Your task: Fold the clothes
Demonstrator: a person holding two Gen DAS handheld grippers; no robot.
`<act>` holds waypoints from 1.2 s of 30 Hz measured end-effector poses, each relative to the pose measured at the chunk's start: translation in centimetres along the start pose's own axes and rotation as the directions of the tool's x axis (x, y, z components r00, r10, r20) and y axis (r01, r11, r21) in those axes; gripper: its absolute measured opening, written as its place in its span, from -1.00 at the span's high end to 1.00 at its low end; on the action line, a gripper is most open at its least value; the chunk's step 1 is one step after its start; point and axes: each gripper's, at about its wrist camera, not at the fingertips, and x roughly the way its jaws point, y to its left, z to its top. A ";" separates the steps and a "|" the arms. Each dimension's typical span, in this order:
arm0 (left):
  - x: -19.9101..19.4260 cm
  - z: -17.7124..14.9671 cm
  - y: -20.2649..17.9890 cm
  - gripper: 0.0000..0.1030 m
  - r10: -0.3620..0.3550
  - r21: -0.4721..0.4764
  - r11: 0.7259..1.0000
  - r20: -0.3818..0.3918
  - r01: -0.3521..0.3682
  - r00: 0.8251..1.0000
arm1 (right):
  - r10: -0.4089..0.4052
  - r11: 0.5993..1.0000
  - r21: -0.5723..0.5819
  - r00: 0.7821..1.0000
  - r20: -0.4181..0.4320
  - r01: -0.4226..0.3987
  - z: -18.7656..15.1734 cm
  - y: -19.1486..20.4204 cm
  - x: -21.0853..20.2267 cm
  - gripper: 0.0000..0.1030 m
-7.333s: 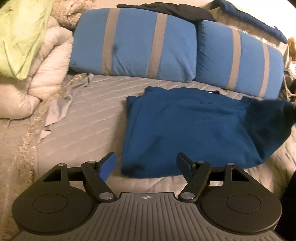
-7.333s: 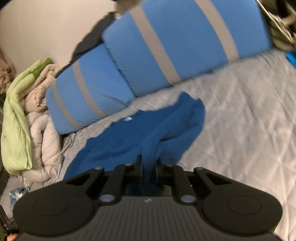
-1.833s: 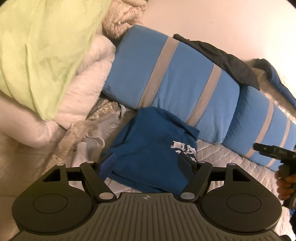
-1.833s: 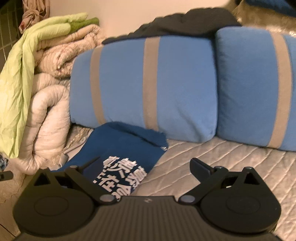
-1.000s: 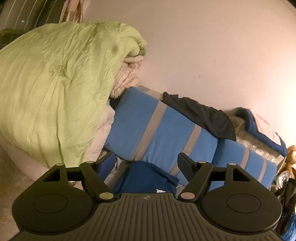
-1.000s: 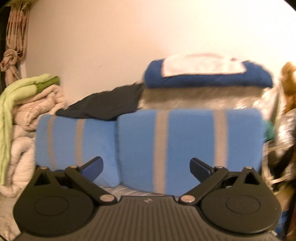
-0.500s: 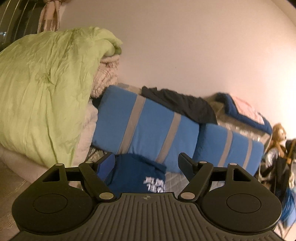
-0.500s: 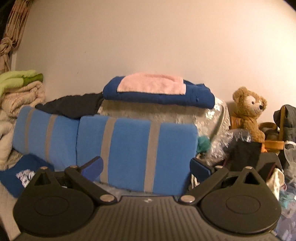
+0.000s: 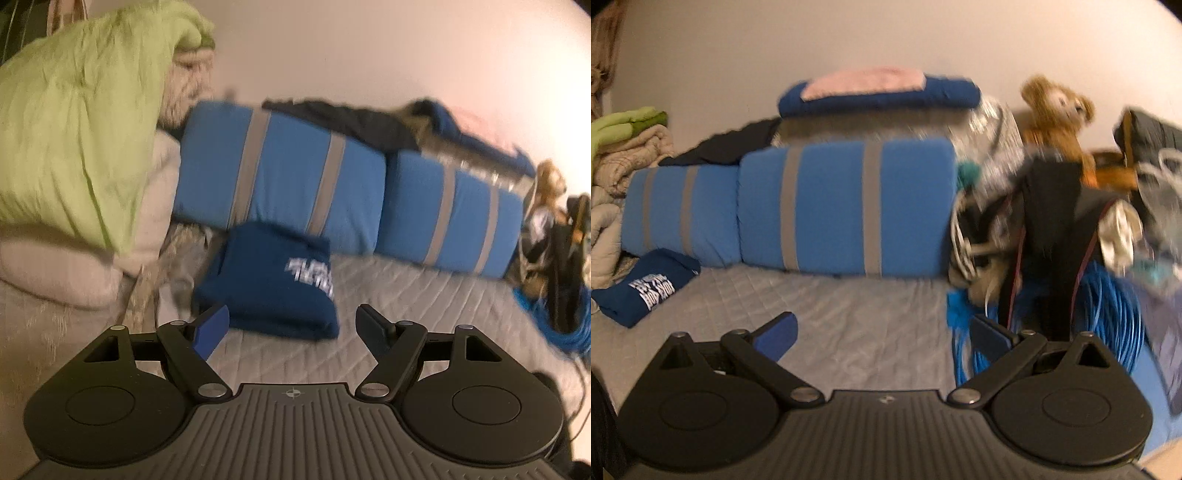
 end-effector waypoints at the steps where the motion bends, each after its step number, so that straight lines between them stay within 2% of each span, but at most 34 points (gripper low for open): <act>1: 0.6 -0.5 0.0 -0.46 0.004 -0.002 1.000 -0.015 -0.004 1.000 | -0.012 1.000 0.007 1.000 -0.012 0.012 -0.9 -0.2 0.4 -0.99; 8: 5.5 -4.4 0.1 -0.46 0.020 0.005 1.000 -0.097 -0.020 0.995 | -0.076 0.997 -0.013 0.992 -0.097 0.075 -6.0 -0.1 4.1 -0.99; 15: 10.0 -7.9 -1.0 -0.46 0.085 0.081 0.994 -0.164 -0.072 0.983 | -0.104 0.994 -0.052 0.982 -0.158 0.097 -9.8 1.2 8.9 -0.99; 28: 16.3 -12.3 -0.7 -0.46 0.128 0.099 0.989 -0.225 -0.108 0.966 | -0.143 0.987 -0.109 0.965 -0.218 0.122 -16.3 3.9 15.5 -1.00; 32: 18.1 -13.1 -0.3 -0.47 0.127 0.086 0.990 -0.257 -0.108 0.958 | -0.128 0.991 -0.068 0.965 -0.227 0.116 -17.4 4.2 16.5 -1.00; 36: 18.9 -13.2 -0.1 -0.80 0.122 0.083 0.991 -0.243 -0.105 0.962 | -0.125 0.992 -0.025 0.964 -0.234 0.122 -17.1 4.0 17.3 -1.00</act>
